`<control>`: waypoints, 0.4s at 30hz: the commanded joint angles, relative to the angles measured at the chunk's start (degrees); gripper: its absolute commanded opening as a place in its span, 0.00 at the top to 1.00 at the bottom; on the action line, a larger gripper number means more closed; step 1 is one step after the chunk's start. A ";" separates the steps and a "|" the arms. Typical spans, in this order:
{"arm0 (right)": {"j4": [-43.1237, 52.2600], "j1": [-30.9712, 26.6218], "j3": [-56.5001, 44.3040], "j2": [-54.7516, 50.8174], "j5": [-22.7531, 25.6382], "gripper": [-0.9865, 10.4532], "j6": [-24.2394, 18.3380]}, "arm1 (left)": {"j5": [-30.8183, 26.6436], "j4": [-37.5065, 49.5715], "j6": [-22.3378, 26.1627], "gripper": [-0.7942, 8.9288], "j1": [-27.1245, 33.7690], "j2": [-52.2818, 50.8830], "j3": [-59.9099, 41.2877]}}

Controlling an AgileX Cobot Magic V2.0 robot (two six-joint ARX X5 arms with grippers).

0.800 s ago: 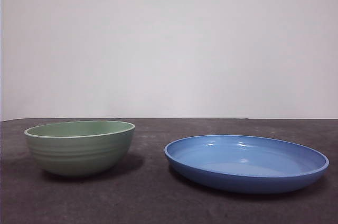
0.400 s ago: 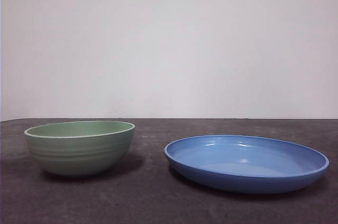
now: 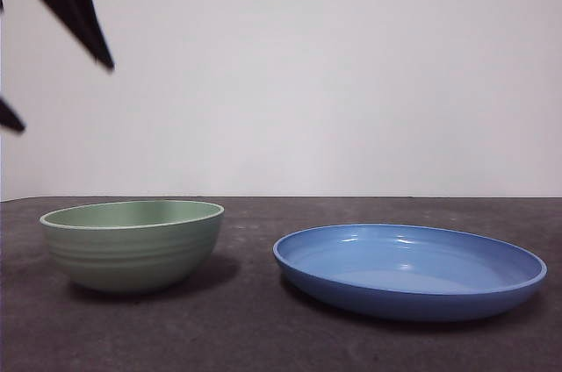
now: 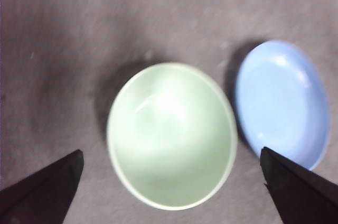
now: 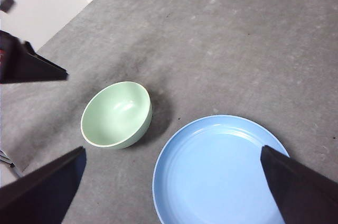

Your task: Place the green bowl on the blue plate

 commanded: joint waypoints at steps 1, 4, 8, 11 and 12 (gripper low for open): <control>0.31 0.33 0.85 0.44 -0.09 0.37 -0.35 | -0.24 -0.02 2.27 0.32 -0.02 4.90 0.96; 0.31 0.33 0.85 0.44 -0.11 0.37 -0.35 | -0.28 0.48 3.43 0.33 -0.04 9.66 0.96; 0.26 0.33 0.85 0.44 -0.11 0.37 -0.26 | -0.28 1.99 4.09 0.41 -0.07 15.43 0.96; 0.26 0.33 0.85 0.44 -0.28 0.37 -0.26 | -0.28 2.73 4.48 0.41 -0.07 18.60 0.96; 0.24 0.33 0.85 0.44 -0.28 0.37 -0.26 | -0.28 2.80 4.50 0.41 -0.07 19.23 0.96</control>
